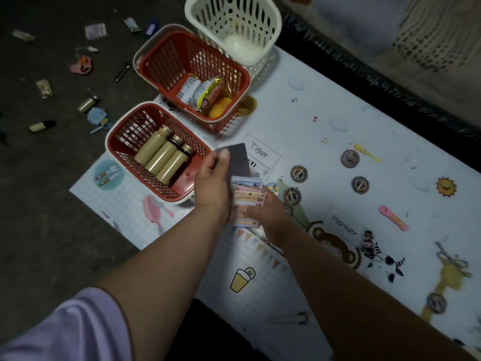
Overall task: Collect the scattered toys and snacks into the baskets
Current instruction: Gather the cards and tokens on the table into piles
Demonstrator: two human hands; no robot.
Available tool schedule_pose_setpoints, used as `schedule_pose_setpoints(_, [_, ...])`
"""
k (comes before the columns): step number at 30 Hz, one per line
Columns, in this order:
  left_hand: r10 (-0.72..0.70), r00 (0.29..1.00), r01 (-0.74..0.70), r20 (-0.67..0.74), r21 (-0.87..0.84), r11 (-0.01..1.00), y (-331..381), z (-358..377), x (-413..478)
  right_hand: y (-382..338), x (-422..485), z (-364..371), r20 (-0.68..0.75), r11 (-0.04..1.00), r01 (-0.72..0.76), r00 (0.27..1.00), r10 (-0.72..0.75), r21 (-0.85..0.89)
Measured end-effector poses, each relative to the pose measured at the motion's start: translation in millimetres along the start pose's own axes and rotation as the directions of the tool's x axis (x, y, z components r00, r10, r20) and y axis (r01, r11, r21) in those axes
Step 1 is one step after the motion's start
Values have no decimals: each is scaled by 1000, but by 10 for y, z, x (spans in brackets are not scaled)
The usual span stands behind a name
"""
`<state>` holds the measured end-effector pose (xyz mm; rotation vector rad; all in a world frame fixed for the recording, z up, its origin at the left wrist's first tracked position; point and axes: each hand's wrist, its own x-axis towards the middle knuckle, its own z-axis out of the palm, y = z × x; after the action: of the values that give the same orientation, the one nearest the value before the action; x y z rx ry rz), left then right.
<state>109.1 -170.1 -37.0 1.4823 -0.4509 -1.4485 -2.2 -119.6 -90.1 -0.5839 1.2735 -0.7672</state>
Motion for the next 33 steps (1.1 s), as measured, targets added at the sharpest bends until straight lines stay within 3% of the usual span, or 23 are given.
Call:
schedule_pose_setpoints(4, [84, 993, -87, -78, -43, 995, 230, 101, 129, -69, -88, -179, -110, 995, -30, 993, 40, 96])
schedule_pose_setpoints(6, [149, 985, -147, -92, 26, 989, 340, 122, 162, -185, -124, -254, -162, 971, -28, 984, 68, 237])
schedule_pose_setpoints(9, [162, 985, -149, -51, 196, 969, 391, 96, 209, -449, -137, -286, -102, 951, -19, 993, 53, 308])
schedule_pose_setpoints(12, [-53, 995, 21, 82, 359, 933, 367, 143, 155, -785, -95, -79, 7, 972, 23, 1000, -25, 233])
schedule_pose_setpoints(15, [-201, 954, 130, 224, 293, 947, 438, 244, 41, -954, 27, 131, -56, 987, 83, 996, -76, 139])
schedule_pose_setpoints(20, [-82, 947, -19, 310, 312, 950, 470, 225, -54, -890, 68, 279, -249, 989, 144, 958, -145, -20])
schedule_pose_setpoints(23, [-95, 932, -15, 349, 299, 954, 335, 117, -48, -712, 76, 362, -337, 980, 180, 920, -200, -89])
schedule_pose_setpoints(30, [-115, 945, 9, 306, 327, 945, -22, -7, 172, -247, 358, 401, -382, 968, 183, 893, -236, -170])
schedule_pose_setpoints(33, [-147, 937, 10, 318, 394, 919, -70, -13, 226, -175, 460, 388, -401, 974, 194, 888, -225, -117])
